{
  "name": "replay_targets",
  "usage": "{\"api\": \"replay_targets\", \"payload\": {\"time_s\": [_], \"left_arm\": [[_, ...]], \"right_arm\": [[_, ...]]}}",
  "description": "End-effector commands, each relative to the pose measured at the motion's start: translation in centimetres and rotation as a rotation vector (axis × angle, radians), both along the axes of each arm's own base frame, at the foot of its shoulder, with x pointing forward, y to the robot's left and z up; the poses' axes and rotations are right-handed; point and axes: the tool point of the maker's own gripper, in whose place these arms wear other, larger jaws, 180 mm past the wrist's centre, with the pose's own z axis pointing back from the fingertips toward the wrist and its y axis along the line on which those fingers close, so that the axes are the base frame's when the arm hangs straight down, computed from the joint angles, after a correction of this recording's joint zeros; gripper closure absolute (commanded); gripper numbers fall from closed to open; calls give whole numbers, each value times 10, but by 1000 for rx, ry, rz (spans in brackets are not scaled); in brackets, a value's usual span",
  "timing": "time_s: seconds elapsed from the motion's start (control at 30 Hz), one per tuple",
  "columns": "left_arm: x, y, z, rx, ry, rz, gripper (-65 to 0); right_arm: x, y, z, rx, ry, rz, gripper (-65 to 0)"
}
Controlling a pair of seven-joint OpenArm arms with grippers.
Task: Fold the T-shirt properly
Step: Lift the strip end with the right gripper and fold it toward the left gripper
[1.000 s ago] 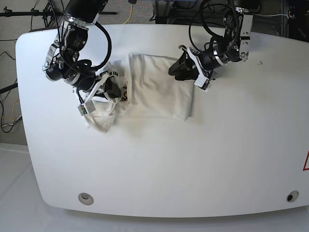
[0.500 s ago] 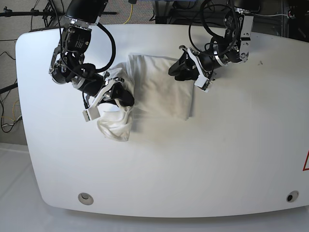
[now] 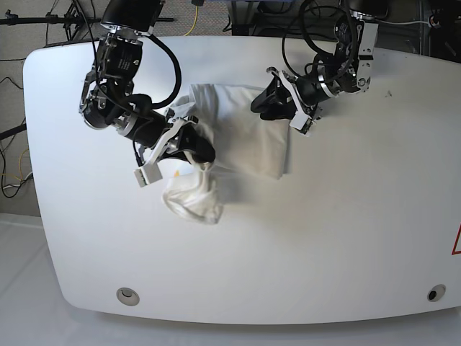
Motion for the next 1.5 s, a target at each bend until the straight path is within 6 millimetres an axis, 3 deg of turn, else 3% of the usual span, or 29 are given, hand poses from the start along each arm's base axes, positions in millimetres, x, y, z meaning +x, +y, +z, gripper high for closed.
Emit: {"api": "replay_targets", "payload": {"time_s": [0.0,0.2,0.4,0.67,1.07,1.27,1.47], "left_arm": [[-4,4,-8,44,23,-11,-174],[-5,3,-8,43,25,-15,-174],[-5,4,-10,37,34,-6,-173],[-6,3,-11,45,42,-16,-171],[-9,-6,-10,27,47,-27,-172],[-11,-8,-11,28,52,-32,-169],[-14,-6,-12,38,58,-34,-175]], "right_arm": [[4,9,11,35,-40,16,-4],[0,25,5,40,-15,56,-3],[-5,28,-1,67,26,51,-18],[-6,44,-3,84,39,75,-116],[-9,57,-6,112,48,91,-17],[-12,70,-5,106,47,134,-15],[-12,97,3,87,25,231,-20]]}}
